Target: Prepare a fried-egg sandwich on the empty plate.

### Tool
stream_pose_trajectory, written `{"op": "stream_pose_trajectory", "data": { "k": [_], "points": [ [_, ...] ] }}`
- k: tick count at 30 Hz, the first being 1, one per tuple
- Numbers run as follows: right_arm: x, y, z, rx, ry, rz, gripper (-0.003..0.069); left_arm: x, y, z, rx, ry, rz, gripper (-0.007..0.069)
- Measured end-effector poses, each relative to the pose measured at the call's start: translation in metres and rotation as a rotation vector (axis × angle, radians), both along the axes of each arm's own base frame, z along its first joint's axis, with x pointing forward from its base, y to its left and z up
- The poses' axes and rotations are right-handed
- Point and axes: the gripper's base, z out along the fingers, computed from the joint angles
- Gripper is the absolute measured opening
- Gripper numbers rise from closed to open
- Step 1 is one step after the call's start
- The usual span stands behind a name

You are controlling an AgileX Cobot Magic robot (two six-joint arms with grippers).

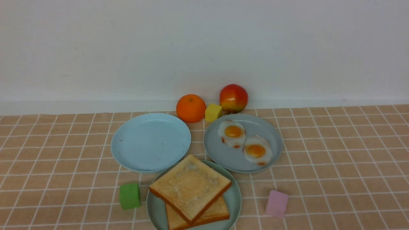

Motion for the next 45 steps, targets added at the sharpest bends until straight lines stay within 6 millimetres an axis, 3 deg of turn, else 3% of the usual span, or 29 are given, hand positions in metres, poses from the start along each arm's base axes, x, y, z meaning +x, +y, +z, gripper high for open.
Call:
{"op": "stream_pose_trajectory", "data": {
  "k": [14, 19, 23, 25, 27, 29, 30, 31, 34, 45],
  "points": [
    [-0.001, 0.0, -0.002, -0.013, 0.017, 0.002, 0.0098, 0.002, 0.001, 0.002, 0.002, -0.041, 0.013, -0.0013],
    [-0.001, 0.0, -0.002, -0.015, 0.016, 0.001, 0.0106, 0.008, 0.01, -0.004, 0.169, -0.205, 0.066, -0.0013],
    [-0.001, 0.0, -0.002, -0.015, 0.016, 0.001, 0.0111, 0.01, 0.029, -0.03, 0.258, -0.347, 0.273, -0.0013],
    [-0.001, 0.0, -0.002, -0.015, 0.016, 0.001, 0.0115, 0.01, 0.041, -0.054, 0.261, -0.394, 0.445, -0.0013],
    [-0.001, 0.0, -0.002, -0.015, 0.016, 0.001, 0.0117, 0.01, 0.045, -0.072, 0.266, -0.384, 0.517, -0.0013],
    [-0.001, 0.0, -0.002, -0.015, 0.016, 0.001, 0.0119, 0.012, 0.05, -0.11, 0.273, -0.309, 0.604, -0.0013],
    [-0.001, 0.0, -0.002, -0.015, 0.016, 0.001, 0.0119, 0.012, 0.05, -0.11, 0.272, -0.308, 0.609, -0.0013],
    [-0.001, 0.0, -0.002, -0.013, 0.017, 0.002, 0.0121, 0.014, 0.051, -0.13, 0.295, -0.247, 0.62, -0.0013],
    [-0.001, 0.0, -0.002, -0.015, 0.018, 0.001, 0.0125, 0.013, 0.052, -0.144, 0.338, -0.19, 0.615, -0.0013],
    [0.0, 0.0, -0.002, -0.015, 0.019, 0.001, 0.0136, 0.014, 0.055, -0.144, 0.383, -0.211, 0.654, -0.0013]
  ]
}}
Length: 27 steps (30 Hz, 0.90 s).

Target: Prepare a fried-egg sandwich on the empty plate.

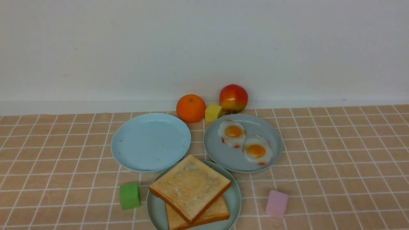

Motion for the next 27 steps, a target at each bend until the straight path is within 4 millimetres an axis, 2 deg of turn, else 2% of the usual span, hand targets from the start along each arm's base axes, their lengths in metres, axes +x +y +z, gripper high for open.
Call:
{"op": "stream_pose_trajectory", "data": {
  "k": [20, 24, 27],
  "points": [
    [0.0, 0.0, -0.0005, 0.0, 0.001, -0.001, 0.0148, 0.0001, -0.0002, 0.0003, -0.004, -0.004, -0.001, 0.0001],
    [0.001, -0.0009, -0.0034, -0.003, 0.008, -0.067, 0.0152, 0.0001, -0.0002, 0.0003, -0.004, -0.004, -0.001, 0.0004],
    [0.0019, -0.0054, -0.0029, -0.016, -0.035, -0.201, 0.0156, 0.0001, -0.0002, 0.0003, -0.004, -0.004, -0.001, 0.0006]
  ]
}}
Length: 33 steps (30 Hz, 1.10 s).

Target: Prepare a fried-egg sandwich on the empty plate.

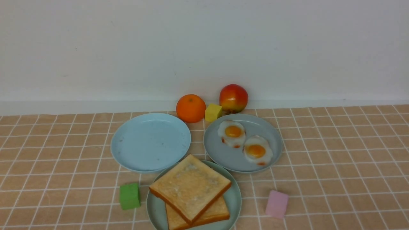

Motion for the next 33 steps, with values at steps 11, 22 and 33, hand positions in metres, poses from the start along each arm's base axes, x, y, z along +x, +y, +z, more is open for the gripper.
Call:
{"op": "stream_pose_trajectory", "data": {
  "k": [11, 22, 33],
  "points": [
    [0.021, -0.009, -0.05, 0.0, -0.142, -0.317, 0.0169, 0.0, 0.0, 0.0, 0.0, 0.0, 0.0, 0.0011],
    [0.039, -0.014, -0.125, -0.008, -0.038, -0.378, 0.0183, 0.0, 0.0, 0.0, 0.0, -0.001, 0.0, 0.0021],
    [0.039, -0.014, -0.124, 0.013, -0.049, -0.387, 0.0201, 0.0, 0.0, 0.0, 0.0, 0.0, 0.0, 0.0034]
  ]
}}
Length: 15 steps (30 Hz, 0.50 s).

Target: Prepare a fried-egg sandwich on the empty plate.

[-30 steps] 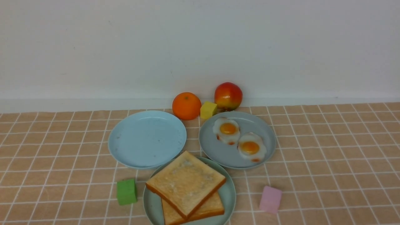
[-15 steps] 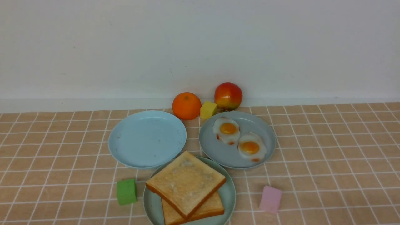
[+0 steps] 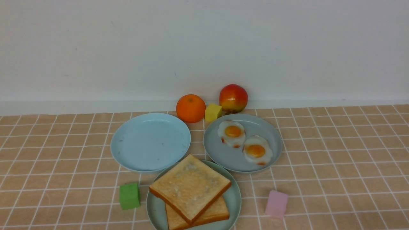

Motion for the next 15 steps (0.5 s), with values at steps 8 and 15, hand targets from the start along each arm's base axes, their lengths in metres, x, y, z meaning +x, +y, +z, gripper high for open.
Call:
{"op": "stream_pose_trajectory", "data": {
  "k": [8, 15],
  "points": [
    [0.0, 0.0, 0.0001, 0.0, -0.001, 0.0, 0.0211, 0.0, 0.0, -0.0001, 0.0, 0.001, 0.0, 0.0036],
    [0.0, 0.0, 0.0001, 0.0, -0.001, 0.0, 0.0214, 0.0, 0.0, -0.0001, 0.0, 0.001, 0.0, 0.0036]
  ]
}}
